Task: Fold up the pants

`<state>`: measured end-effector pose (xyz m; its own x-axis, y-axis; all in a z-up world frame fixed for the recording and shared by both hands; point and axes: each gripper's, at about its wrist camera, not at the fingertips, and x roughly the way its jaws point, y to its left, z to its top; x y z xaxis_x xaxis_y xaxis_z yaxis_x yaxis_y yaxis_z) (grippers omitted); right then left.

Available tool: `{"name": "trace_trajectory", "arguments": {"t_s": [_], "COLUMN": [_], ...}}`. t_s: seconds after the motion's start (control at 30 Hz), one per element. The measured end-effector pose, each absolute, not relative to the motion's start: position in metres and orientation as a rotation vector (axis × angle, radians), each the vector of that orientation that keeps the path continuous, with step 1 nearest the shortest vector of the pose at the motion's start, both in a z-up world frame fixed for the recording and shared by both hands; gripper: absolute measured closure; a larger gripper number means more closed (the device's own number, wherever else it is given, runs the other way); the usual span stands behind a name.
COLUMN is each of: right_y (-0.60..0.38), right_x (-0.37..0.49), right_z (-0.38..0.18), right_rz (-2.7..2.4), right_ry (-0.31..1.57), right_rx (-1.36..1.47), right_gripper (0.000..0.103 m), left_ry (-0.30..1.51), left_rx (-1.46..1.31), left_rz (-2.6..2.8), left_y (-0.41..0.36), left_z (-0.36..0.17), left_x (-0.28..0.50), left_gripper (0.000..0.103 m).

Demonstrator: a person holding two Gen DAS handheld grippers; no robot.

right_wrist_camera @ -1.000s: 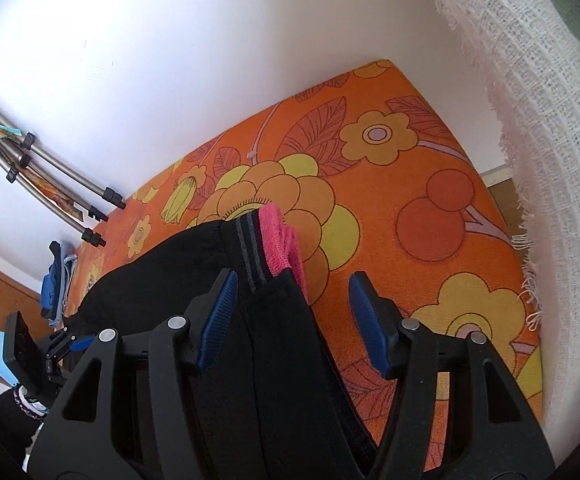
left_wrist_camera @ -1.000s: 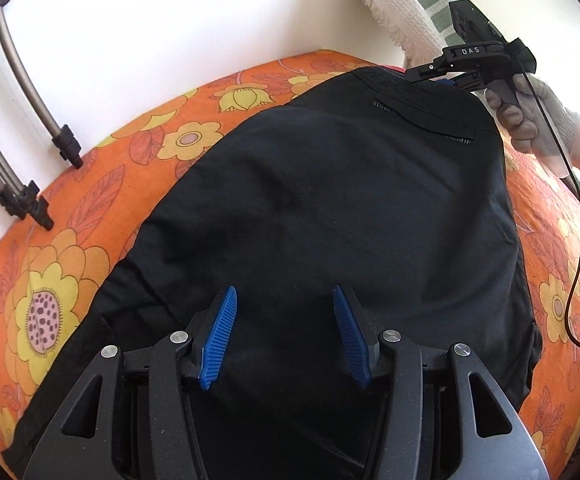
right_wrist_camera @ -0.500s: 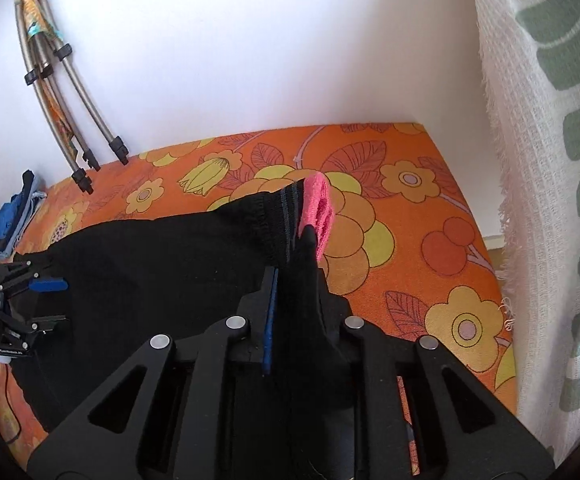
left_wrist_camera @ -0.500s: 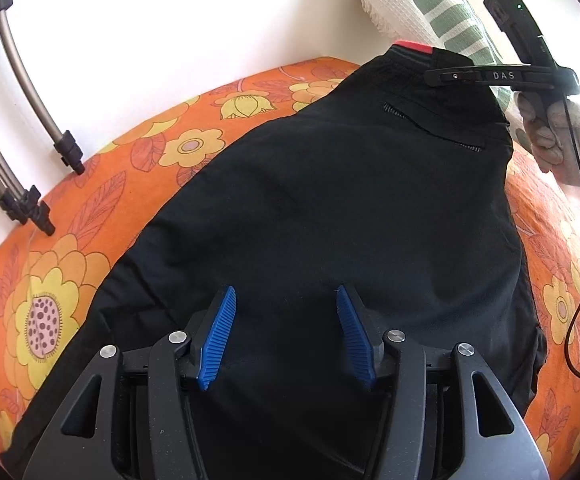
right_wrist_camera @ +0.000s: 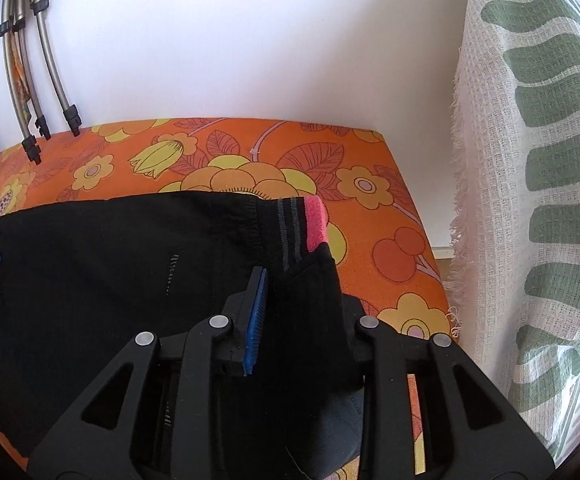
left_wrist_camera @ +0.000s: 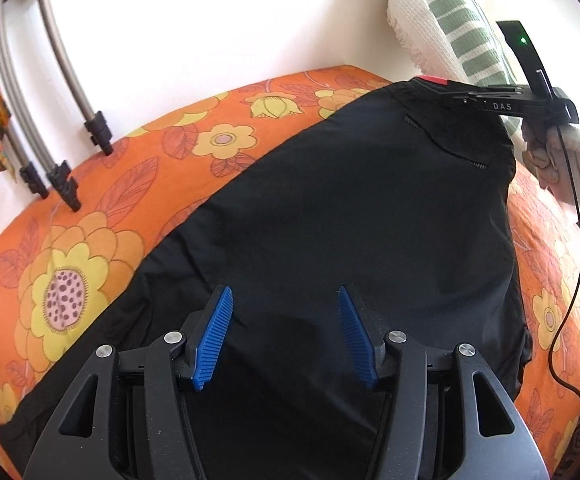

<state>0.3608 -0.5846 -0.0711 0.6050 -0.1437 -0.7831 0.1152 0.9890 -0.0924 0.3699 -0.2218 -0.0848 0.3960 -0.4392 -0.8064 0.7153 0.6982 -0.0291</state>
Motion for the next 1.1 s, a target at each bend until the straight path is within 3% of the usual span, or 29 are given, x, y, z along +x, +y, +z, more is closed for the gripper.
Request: {"name": "trace_trajectory", "arguments": {"t_s": [0.1,0.17,0.2,0.6,0.93,1.1], "right_y": [-0.578,-0.572,-0.568,-0.461,-0.275,-0.175], "right_x": [0.354,0.349,0.346,0.319,0.290,0.272], "right_z": [-0.055,-0.042,-0.035,0.037,0.017,-0.021], "right_rz": [-0.142,-0.134,-0.127,0.142,0.519,0.686], "right_ry": [0.892,0.873,0.859,0.805,0.873,0.942], "right_rx": [-0.031,-0.016,-0.012,0.020,-0.051,-0.184], "right_gripper": [0.074,0.061,0.060,0.058,0.058,0.058], "left_ry": [0.881,0.872,0.869,0.908,0.997,1.072], "left_rx": [0.297,0.267,0.258,0.125,-0.035,-0.176], "left_rz": [-0.701,-0.661,-0.637,-0.346,-0.253,-0.253], "left_y": [-0.189,-0.164,-0.152,0.009,0.082,0.106], "left_z": [-0.066,-0.054,-0.048,-0.020,-0.050,-0.073], "left_x": [0.367,0.363,0.361,0.306,0.268,0.261], "left_gripper": [0.049,0.049,0.049,0.049,0.049,0.068]}}
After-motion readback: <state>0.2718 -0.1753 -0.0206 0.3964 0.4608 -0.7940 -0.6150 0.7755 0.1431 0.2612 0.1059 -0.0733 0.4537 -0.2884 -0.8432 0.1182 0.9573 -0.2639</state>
